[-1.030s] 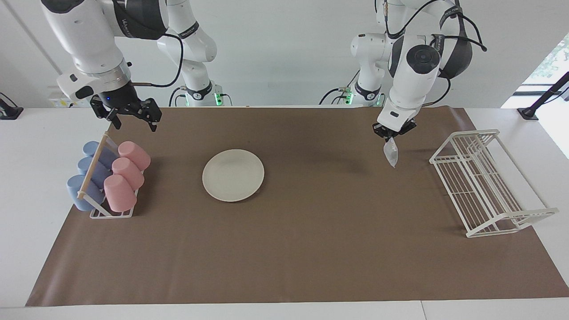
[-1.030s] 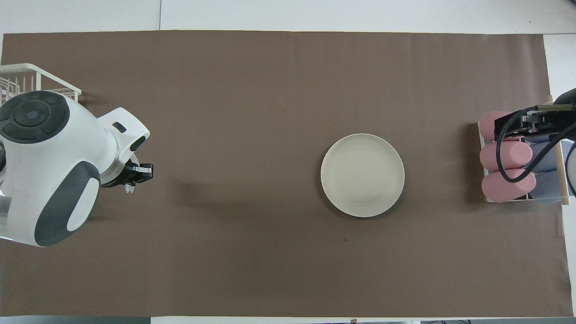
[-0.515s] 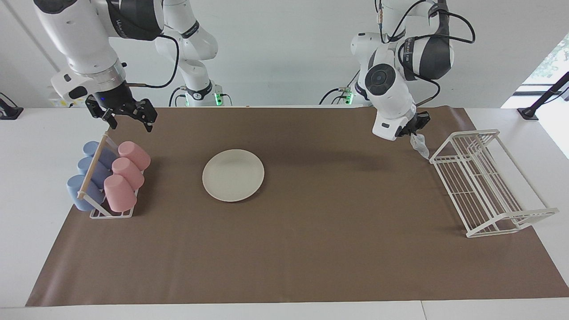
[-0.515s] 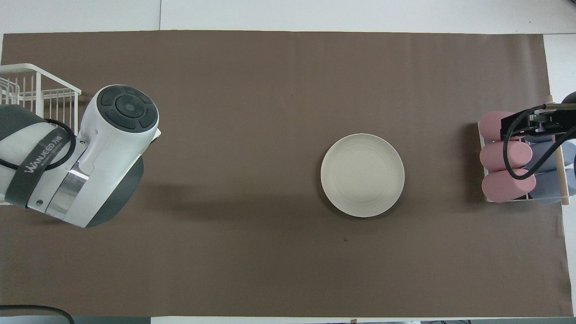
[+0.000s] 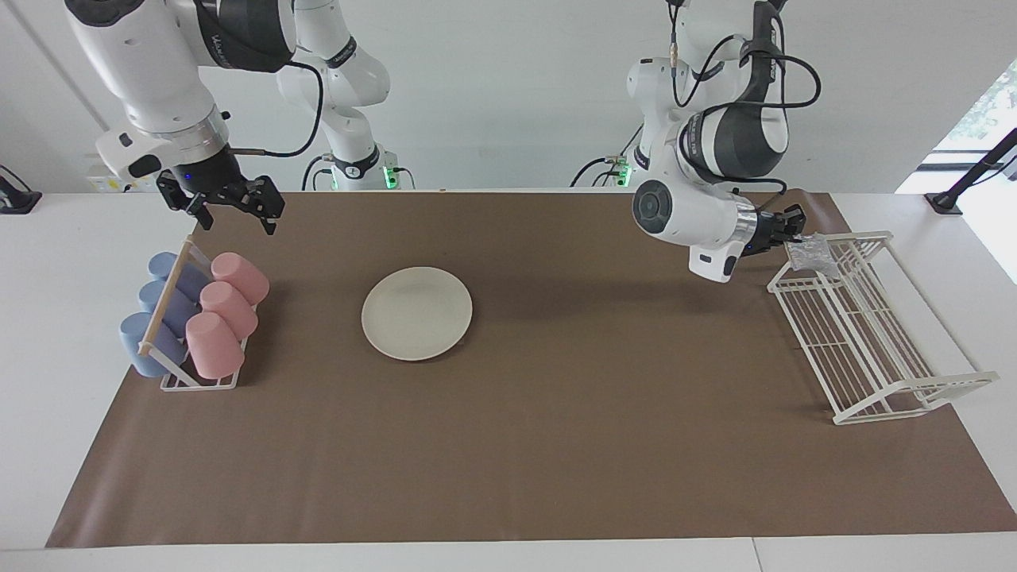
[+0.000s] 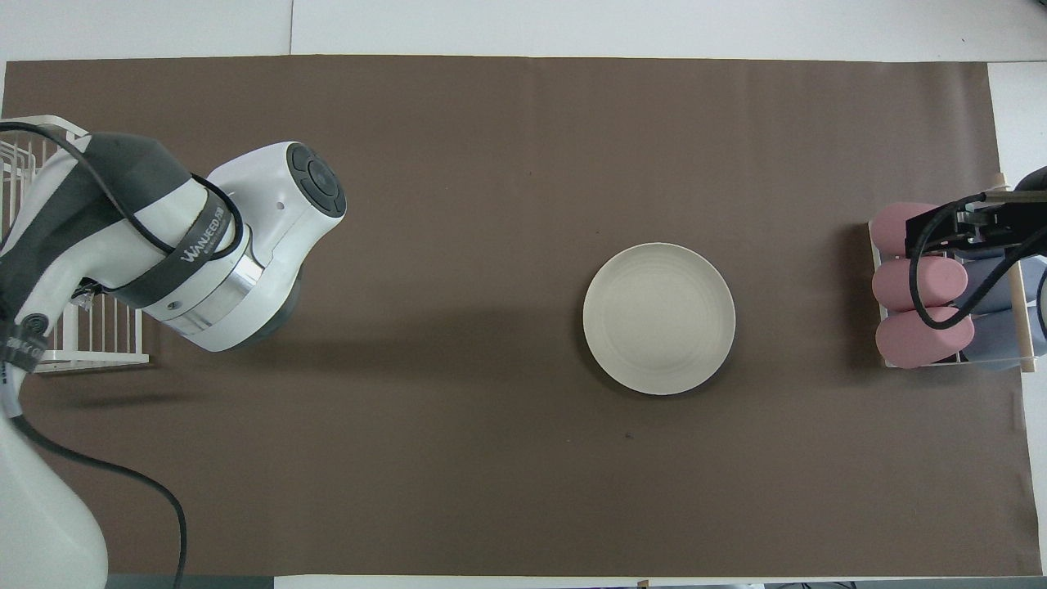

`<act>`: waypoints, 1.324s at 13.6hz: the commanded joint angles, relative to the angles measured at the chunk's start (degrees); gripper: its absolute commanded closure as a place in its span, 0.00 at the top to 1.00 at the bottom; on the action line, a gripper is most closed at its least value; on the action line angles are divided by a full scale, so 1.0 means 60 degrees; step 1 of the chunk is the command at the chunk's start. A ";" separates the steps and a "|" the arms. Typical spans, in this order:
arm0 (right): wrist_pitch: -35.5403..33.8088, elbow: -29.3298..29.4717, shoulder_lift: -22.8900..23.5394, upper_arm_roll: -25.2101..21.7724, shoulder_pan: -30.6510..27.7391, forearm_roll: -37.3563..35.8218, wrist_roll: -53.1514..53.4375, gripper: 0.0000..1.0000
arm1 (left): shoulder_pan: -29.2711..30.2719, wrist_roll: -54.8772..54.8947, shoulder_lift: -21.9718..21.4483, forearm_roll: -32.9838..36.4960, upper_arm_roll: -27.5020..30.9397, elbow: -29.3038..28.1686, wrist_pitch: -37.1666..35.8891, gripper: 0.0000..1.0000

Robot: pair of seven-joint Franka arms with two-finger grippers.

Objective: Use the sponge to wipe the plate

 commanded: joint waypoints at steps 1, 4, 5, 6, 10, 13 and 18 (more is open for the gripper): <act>-0.0045 -0.0105 -0.0119 -0.0409 0.0258 0.0181 -0.0260 1.00 | 0.0095 -0.0046 0.1404 0.0860 0.0141 0.1118 -0.0480 0.00; 0.0013 -0.0105 -0.0119 -0.0395 0.0214 0.0181 -0.0275 1.00 | 0.0709 -0.0045 0.1494 0.1052 0.0142 0.0930 0.0426 0.00; -0.0001 -0.0105 -0.0119 -0.0381 0.0142 0.0195 -0.0304 1.00 | 0.0900 -0.0045 0.1494 0.1081 0.0142 0.0886 0.0632 0.00; -0.0074 -0.0105 -0.0119 -0.0381 0.0112 0.0195 -0.0348 1.00 | 0.0989 -0.0060 0.1494 0.1081 0.0142 0.0871 0.0837 0.00; 0.0087 0.0100 -0.0032 -0.0790 -0.0035 0.0898 -0.1462 1.00 | 0.1399 -0.0119 0.1465 0.1038 0.0127 0.0549 0.1512 0.00; 0.0261 0.0115 -0.0017 -0.0791 -0.0078 0.0869 -0.1447 1.00 | 0.1429 -0.0206 0.1465 0.0979 0.0113 0.0534 0.1688 0.00; 0.0204 0.0100 -0.0017 -0.0776 -0.0020 0.0869 -0.1462 1.00 | 0.1458 -0.0324 0.1450 0.0833 0.0098 0.0446 0.1879 0.15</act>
